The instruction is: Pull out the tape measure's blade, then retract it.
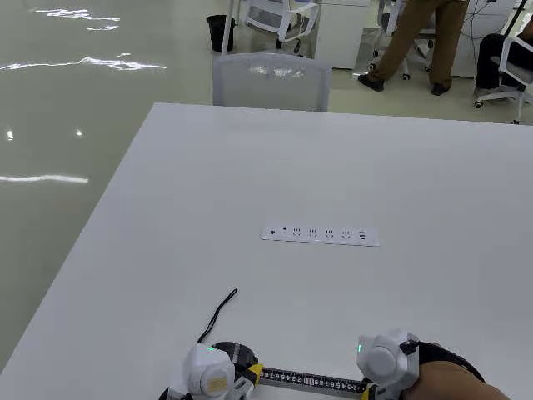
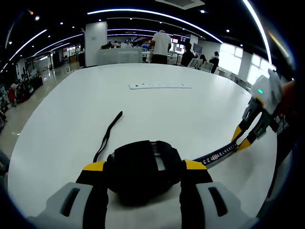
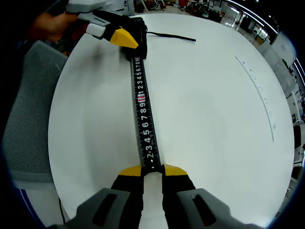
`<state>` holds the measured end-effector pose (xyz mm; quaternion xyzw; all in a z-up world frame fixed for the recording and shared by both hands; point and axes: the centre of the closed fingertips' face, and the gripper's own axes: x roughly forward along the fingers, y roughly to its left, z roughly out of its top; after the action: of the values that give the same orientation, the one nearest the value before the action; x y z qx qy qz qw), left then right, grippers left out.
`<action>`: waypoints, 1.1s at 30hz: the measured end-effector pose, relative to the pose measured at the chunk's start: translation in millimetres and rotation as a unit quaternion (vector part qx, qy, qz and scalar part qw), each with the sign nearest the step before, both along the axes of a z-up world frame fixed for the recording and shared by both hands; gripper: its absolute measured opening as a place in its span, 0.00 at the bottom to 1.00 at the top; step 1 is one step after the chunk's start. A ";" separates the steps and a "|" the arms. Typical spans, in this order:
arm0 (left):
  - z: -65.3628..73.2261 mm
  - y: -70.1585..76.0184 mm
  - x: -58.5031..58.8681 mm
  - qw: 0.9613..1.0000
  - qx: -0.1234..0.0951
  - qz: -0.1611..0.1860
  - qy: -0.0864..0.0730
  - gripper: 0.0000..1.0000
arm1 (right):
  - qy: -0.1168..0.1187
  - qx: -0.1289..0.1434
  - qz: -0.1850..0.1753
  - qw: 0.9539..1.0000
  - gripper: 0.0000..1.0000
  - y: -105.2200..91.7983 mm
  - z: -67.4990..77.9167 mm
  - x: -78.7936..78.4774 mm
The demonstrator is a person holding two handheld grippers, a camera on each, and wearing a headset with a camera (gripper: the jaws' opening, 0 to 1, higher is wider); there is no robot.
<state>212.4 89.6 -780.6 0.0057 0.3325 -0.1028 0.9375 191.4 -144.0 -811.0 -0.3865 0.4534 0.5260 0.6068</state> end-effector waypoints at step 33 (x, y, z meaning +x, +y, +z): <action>0.3 1.6 -0.2 1.000 0.001 -0.001 -0.001 0.56 | 0.001 0.008 -0.002 1.000 0.13 14.3 0.0 2.4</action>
<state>212.2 91.2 -780.3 0.0074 0.3319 -0.1035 0.9376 193.8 -129.7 -810.9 -0.3806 0.4507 0.5283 0.6106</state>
